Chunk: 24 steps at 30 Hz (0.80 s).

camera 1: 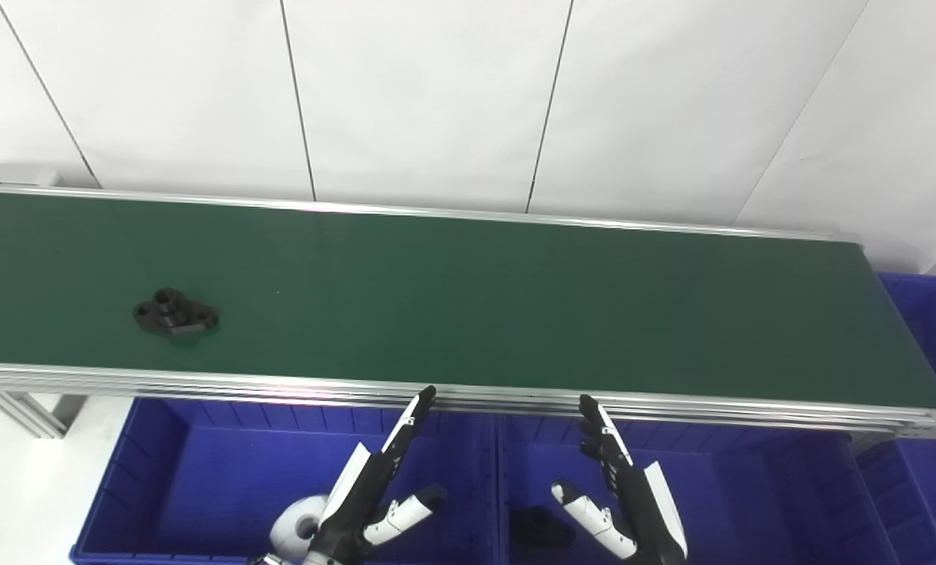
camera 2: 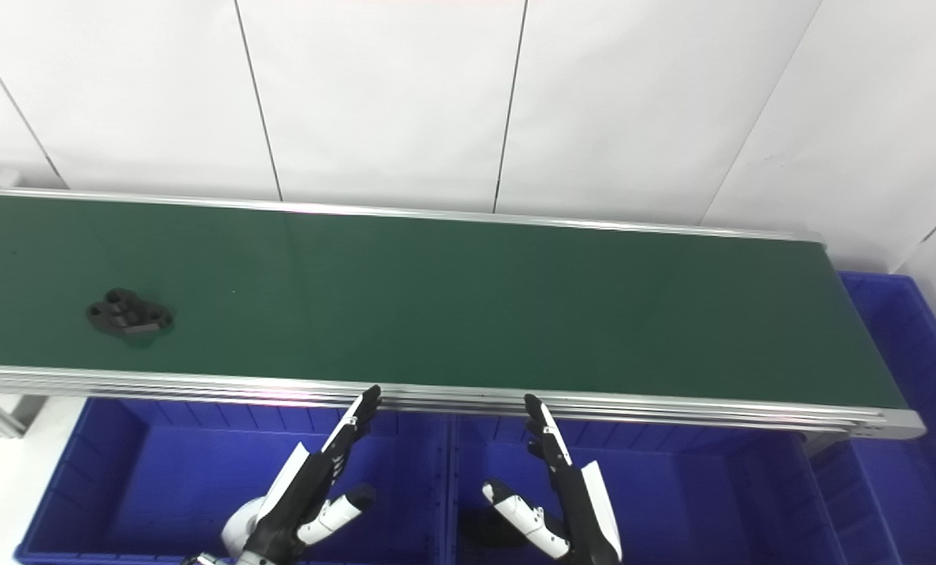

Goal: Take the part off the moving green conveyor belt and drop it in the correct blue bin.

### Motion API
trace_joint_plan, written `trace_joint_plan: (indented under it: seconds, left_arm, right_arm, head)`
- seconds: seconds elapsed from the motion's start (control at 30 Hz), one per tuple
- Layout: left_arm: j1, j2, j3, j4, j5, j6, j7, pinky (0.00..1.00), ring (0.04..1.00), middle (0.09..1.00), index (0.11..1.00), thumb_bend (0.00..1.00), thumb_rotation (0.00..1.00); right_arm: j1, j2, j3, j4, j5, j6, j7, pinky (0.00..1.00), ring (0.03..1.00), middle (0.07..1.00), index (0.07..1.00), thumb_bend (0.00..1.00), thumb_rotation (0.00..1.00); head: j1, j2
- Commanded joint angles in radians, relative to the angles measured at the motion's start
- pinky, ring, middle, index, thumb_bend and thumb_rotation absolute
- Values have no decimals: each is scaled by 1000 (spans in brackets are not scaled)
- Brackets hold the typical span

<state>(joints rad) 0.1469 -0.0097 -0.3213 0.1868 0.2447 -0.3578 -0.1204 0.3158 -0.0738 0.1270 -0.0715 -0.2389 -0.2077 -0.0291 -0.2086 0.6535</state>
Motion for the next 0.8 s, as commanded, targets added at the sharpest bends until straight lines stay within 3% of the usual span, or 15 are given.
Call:
trace_joint_plan:
  seconds: [0.0,0.57,0.77]
  left_arm:
    - [-14,-9,-2,-23,-7,-17,7,1000,1000,1000,1000,714,986]
    - [-29,-8,3,1,-14,-29,10,1000,1000,1000,1000,693,999]
    - [-22,-10,-3,16,-3,-38,18,1000,1000,1000,1000,683,983]
  right_arm:
    - [-5,2,0,-16,3,-15,2,906,951,971,982,812,763]
    - [-21,-1,5,15,-5,-43,-2,900,943,963,980,793,764]
    - [-14,-6,5,33,-7,-51,-5,894,940,962,976,806,769]
  head:
    - [-1,-2]
    - [0,-20]
    - [86,-90]
